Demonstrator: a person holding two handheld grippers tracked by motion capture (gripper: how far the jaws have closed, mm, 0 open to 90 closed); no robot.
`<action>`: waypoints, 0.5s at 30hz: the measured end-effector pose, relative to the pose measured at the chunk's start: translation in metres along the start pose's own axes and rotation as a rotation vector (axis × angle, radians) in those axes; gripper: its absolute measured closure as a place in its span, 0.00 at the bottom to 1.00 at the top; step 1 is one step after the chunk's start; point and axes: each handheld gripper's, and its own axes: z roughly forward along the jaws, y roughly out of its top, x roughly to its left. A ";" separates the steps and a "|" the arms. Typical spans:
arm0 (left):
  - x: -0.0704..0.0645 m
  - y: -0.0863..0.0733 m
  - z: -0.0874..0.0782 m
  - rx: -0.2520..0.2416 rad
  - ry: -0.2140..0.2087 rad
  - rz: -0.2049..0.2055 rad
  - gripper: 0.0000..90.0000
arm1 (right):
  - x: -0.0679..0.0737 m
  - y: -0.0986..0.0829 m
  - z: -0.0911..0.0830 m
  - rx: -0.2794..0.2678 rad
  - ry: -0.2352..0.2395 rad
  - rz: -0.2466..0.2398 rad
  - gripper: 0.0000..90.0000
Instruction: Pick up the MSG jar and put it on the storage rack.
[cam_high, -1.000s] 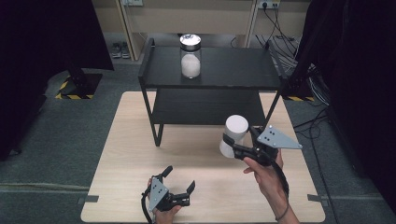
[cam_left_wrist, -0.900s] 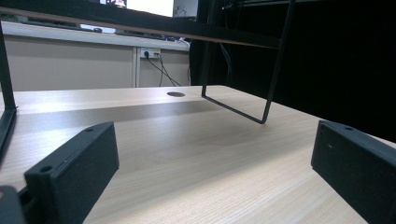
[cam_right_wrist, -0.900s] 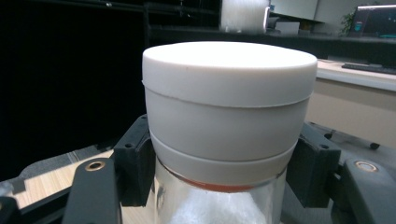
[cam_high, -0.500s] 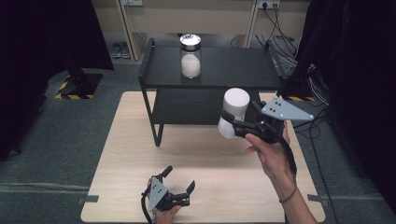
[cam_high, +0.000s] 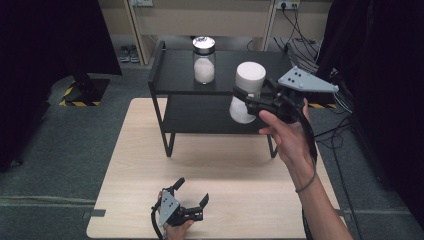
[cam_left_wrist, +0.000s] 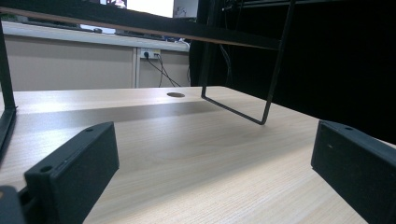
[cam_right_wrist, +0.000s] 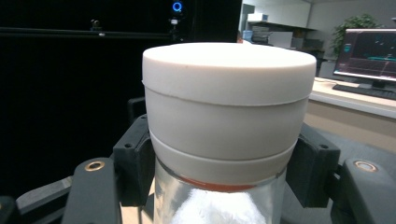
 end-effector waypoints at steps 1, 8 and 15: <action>0.000 0.000 0.000 0.000 0.000 0.000 0.00 | -0.001 0.004 0.003 0.000 -0.006 -0.001 0.40; 0.001 0.000 0.000 -0.002 -0.001 0.000 0.00 | -0.006 0.024 0.024 -0.003 -0.060 0.011 0.40; 0.001 -0.001 -0.001 -0.005 -0.002 -0.003 0.00 | -0.010 0.037 0.048 0.003 -0.131 0.005 0.40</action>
